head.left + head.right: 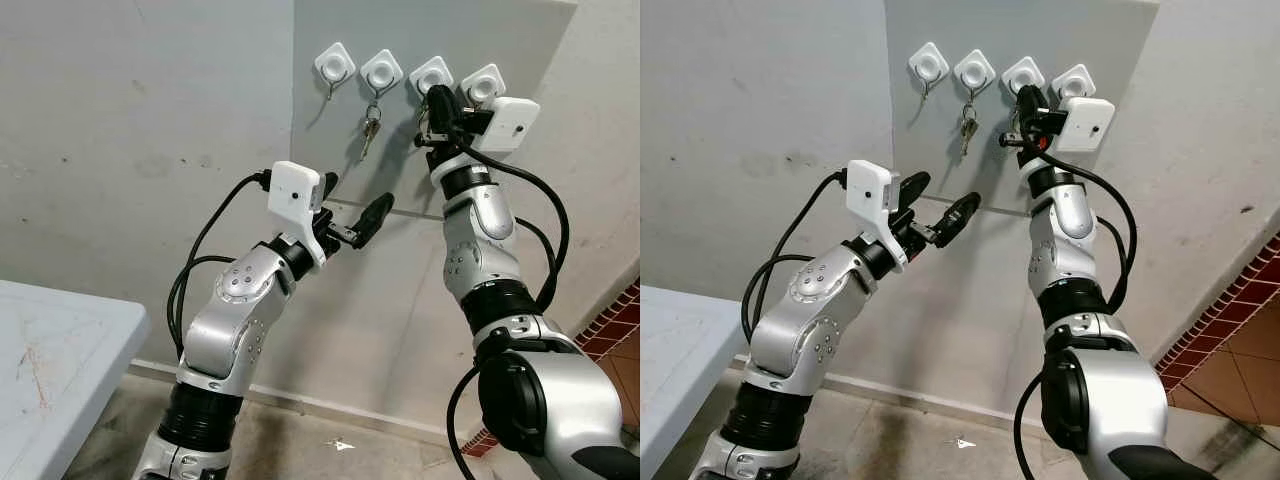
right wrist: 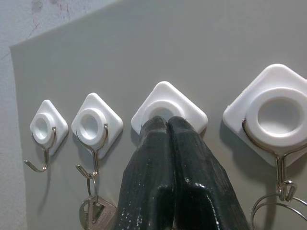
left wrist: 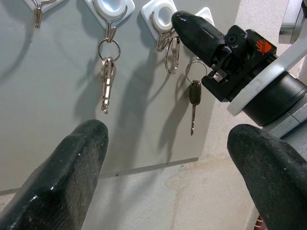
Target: Hang keys on a hook
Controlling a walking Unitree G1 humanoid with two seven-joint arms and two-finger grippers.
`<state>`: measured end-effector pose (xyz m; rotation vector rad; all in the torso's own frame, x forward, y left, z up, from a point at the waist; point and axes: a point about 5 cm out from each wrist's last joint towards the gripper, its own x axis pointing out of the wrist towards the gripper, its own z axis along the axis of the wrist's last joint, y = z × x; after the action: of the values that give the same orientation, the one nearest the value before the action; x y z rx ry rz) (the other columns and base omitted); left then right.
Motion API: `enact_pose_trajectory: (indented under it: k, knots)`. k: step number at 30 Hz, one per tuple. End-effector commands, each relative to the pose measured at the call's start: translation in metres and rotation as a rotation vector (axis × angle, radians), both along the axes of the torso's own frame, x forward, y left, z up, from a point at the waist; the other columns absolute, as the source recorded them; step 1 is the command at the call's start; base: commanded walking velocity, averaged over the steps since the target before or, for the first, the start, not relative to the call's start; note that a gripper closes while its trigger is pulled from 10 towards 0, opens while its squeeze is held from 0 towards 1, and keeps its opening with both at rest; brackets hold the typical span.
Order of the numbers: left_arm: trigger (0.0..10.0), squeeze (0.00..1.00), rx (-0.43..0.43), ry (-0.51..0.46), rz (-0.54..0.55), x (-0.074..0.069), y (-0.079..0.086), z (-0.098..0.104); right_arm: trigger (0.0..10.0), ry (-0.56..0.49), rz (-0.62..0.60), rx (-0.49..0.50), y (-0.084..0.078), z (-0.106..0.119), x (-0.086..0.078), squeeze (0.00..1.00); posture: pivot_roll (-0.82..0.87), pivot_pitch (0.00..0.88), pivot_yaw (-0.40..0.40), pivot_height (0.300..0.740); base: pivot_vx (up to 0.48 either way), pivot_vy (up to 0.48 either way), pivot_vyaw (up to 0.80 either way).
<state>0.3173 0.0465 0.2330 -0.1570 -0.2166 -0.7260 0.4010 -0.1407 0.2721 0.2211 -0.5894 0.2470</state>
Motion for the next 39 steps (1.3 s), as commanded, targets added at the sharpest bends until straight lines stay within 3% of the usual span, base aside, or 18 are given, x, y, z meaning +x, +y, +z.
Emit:
enact_pose_trajectory:
  k: [1, 11, 23, 39]
  knots:
    - [10.0, 0.0, -0.005, -0.011, -0.014, -0.003, -0.002, 0.004, 10.0, -0.025, 0.001, -0.002, -0.001, 0.009, 0.001, 0.0, 0.05, 0.0, -0.048, 0.74, 0.0, 0.0, 0.0]
    - [10.0, 0.0, -0.008, -0.015, -0.011, -0.002, -0.001, 0.005, 10.0, -0.057, 0.023, 0.008, 0.001, 0.011, -0.001, 0.0, 0.05, 0.0, -0.047, 0.74, 0.0, 0.0, 0.0]
    - [10.0, 0.0, -0.014, -0.014, -0.004, -0.002, -0.001, 0.006, 10.0, -0.011, -0.002, 0.056, 0.001, 0.016, 0.004, 0.0, 0.05, 0.001, -0.051, 0.74, 0.0, 0.0, 0.0]
    - [10.0, 0.0, -0.021, -0.013, 0.01, -0.001, 0.002, 0.008, 10.0, 0.058, -0.039, 0.062, -0.005, 0.0, 0.005, 0.0, 0.05, 0.014, -0.055, 0.74, 0.0, 0.0, 0.0]
